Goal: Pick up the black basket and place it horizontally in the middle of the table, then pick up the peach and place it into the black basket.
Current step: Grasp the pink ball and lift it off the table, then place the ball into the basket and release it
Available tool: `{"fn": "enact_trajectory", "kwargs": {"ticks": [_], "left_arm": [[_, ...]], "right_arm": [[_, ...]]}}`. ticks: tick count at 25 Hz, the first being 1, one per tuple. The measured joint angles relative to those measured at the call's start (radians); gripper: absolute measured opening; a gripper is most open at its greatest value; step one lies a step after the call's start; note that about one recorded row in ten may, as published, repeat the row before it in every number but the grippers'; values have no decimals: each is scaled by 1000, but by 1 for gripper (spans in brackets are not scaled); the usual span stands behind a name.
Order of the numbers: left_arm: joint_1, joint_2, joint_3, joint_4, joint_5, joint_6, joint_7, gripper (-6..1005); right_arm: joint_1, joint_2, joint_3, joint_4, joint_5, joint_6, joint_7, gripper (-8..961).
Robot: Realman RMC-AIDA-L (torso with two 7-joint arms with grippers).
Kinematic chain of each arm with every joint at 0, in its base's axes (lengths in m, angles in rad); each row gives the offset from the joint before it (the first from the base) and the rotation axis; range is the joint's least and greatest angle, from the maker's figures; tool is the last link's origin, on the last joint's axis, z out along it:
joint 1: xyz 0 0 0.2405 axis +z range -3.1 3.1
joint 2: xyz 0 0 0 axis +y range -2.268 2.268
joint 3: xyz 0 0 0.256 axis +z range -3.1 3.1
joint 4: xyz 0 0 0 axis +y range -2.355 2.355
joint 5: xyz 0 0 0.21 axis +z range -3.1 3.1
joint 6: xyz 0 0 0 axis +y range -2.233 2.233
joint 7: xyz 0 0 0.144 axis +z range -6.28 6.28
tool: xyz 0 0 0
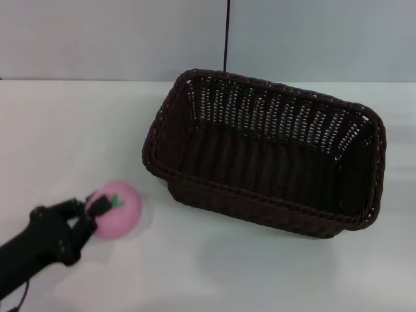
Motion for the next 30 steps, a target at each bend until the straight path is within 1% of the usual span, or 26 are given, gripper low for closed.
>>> {"fn": "enact_trajectory", "kwargs": {"ticks": [1,2,3,4,5,7,8,9,10,11,12,13,15,16,18,20,24,29,30], "left_arm": [[-10,0,-32,-23,-6,26,3,113],[-10,0,-32,-23,-6,26,3,104],[-47,-1,-86,-69,-11,52,6,96],[-47,-1,-86,-69,-11,52,6,87],[-95,-3,-118,-107,-12,46,6,78],[-95,-3,-118,-107,-12,46,6,59],[-179,-7,-133,-152,-11,20,8,50],[-179,-7,-133,-152,-11,20,8,52],[-244,-9,-124,-178,-4,-17,10,55],[-244,-9,-124,-178,-4,-17,10,57],[-295,-11,-99,-199,2,-76,12,59],[-295,-11,-99,-199,2,-76,12,61],[-329,-11,-56,-210,3,-156,14,66],[-329,-11,-56,-210,3,-156,14,68],[-334,-12,-40,-212,3,-206,24,73],[-324,-12,-40,-214,0,-228,50,77],[-309,-9,-49,-212,-5,-226,65,86],[-298,-6,-53,-202,-5,-222,65,200],[-270,-4,-70,-174,-7,-202,66,223]], "right_arm": [[0,0,0,0,0,0,0,312],[0,0,0,0,0,0,0,312],[0,0,0,0,0,0,0,312],[3,0,0,3,0,0,-2,312],[10,-1,0,13,0,0,-12,312],[13,-1,0,17,0,0,-16,312],[17,-2,0,21,0,0,-20,312],[19,-2,0,22,0,-2,-20,312],[22,-1,0,28,0,-5,-21,312],[22,-1,0,28,0,-5,-21,312],[22,-1,0,31,0,-6,-21,312],[22,-1,0,36,0,-7,-22,312],[22,-1,0,43,0,-8,-22,312],[22,0,0,46,0,-8,-22,312],[21,0,0,48,0,-8,-23,312],[20,0,0,50,0,-9,-23,312],[19,0,0,51,0,-9,-23,312],[26,0,-4,53,0,-9,-23,312],[30,0,-6,55,0,-9,-23,312]]}}
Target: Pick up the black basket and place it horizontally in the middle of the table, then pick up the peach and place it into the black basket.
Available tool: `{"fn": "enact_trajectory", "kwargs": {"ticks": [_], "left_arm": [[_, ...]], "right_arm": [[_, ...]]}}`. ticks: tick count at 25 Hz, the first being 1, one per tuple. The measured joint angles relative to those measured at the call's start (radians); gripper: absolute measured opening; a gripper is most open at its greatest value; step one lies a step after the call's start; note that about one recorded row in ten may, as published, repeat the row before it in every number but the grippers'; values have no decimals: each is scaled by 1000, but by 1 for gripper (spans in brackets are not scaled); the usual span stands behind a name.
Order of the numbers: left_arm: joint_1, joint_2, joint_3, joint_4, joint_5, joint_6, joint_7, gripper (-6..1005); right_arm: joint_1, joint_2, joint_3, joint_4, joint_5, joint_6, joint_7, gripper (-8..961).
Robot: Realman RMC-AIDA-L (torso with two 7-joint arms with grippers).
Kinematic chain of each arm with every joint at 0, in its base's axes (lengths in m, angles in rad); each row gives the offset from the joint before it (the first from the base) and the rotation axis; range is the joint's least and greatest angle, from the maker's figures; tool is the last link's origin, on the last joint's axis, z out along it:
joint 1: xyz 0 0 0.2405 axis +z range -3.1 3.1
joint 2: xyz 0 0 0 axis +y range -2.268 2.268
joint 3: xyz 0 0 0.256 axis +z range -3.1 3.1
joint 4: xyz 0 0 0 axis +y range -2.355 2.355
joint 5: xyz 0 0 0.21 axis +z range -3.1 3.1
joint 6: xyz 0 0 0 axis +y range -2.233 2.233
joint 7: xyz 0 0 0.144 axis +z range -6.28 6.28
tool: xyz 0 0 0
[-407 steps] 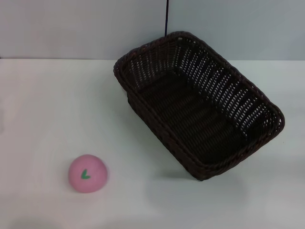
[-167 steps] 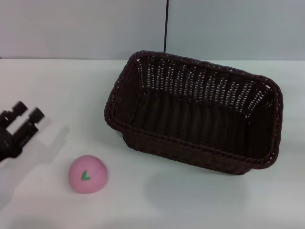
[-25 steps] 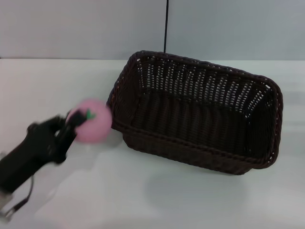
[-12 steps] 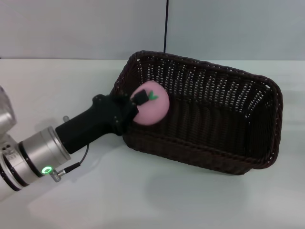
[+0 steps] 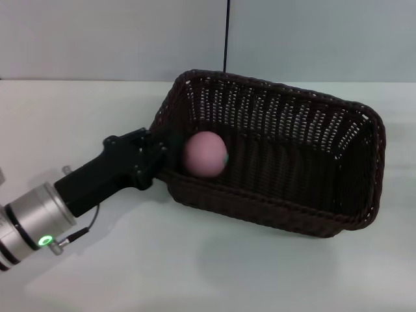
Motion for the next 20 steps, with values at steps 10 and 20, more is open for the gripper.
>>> {"fn": "enact_trajectory", "kwargs": {"ticks": [10,20], "left_arm": [[108,-3,-284,-19,-3,88,185,523],[215,-6,-680,-149,-4,89,406,737]], "right_arm": [[-3,1,15,3,8,-2,-3,312],[-18,2,57,2,11,-16,-3,312]]}}
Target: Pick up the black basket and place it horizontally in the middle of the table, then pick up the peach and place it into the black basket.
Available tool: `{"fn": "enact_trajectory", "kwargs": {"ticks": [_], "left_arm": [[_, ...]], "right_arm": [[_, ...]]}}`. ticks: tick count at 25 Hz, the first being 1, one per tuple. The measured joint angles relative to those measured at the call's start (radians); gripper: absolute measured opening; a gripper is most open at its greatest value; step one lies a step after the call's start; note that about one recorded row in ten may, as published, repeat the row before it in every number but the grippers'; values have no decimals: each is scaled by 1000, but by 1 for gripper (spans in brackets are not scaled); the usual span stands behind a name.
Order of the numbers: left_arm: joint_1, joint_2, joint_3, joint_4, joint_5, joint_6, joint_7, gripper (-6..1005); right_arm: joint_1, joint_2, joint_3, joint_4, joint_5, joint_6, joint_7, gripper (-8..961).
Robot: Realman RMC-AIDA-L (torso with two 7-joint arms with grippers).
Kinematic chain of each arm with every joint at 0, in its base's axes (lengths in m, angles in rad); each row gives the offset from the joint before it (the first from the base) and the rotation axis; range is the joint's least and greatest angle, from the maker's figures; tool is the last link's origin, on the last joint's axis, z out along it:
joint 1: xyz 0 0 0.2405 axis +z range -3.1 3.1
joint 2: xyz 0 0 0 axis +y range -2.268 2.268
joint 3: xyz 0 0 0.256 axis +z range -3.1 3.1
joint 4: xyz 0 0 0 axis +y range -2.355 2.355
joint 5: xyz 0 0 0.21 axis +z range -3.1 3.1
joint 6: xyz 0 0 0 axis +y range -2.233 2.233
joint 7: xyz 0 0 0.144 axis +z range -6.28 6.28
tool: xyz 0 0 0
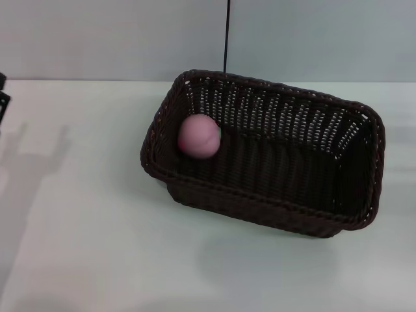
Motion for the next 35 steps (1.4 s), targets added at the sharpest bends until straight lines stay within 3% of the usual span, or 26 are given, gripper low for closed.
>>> {"fn": "enact_trajectory", "kwargs": {"ticks": [5,20,35], "left_arm": [[-3,-1,-50,-1,1,-5,1,823],[-35,2,-194,2,2,-43,3,814],[-34,1,-230,-3,2,-40,-5,808]], "right_arm": [[0,0,9,0,0,-9,0,312],[13,-1,114,3,0,-62,0,312],[25,0,197,8,1,-64,8,312]]}}
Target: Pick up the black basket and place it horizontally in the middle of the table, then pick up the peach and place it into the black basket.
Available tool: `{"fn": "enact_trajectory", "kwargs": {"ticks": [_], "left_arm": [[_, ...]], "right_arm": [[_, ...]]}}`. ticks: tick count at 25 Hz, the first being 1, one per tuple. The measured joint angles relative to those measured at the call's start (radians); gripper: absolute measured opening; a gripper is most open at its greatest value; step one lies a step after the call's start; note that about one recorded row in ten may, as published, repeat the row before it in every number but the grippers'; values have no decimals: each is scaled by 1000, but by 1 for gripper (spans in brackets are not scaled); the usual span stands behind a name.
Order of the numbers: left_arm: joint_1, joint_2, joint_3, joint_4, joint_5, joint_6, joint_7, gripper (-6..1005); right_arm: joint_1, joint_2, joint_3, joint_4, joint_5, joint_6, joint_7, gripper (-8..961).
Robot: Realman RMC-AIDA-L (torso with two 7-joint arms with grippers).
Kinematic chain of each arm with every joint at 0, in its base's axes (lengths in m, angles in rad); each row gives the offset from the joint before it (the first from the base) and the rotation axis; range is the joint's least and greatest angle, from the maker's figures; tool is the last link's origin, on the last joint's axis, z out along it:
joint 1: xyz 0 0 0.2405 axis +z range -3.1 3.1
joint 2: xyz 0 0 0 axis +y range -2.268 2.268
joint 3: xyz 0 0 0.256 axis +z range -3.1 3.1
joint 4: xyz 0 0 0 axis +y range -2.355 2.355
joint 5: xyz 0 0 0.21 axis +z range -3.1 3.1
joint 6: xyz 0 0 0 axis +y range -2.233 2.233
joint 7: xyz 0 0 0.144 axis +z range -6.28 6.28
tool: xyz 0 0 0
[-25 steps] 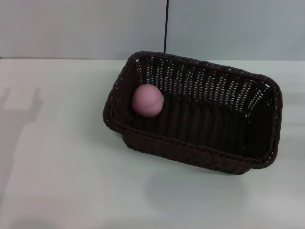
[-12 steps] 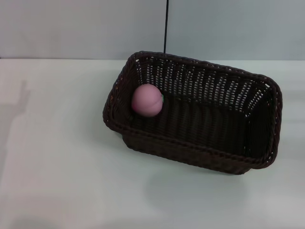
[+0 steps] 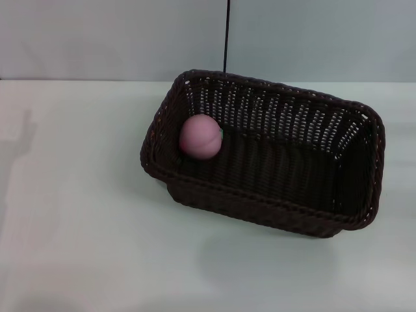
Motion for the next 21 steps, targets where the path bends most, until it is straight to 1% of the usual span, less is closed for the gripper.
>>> {"fn": "enact_trajectory", "kwargs": {"ticks": [10,15,21], "left_arm": [[25,-3,7,-5,2,25,-3,760],[41,-3,8,-21,2,30,-5,565],[47,-3,10,-29,4,34,-5,565]], "right_arm": [[-20,0,0,6,1,0,1,312],[-37,0,-1,11,1,-19,1,312],[-49,1,0,14,1,-27,1,312]]}}
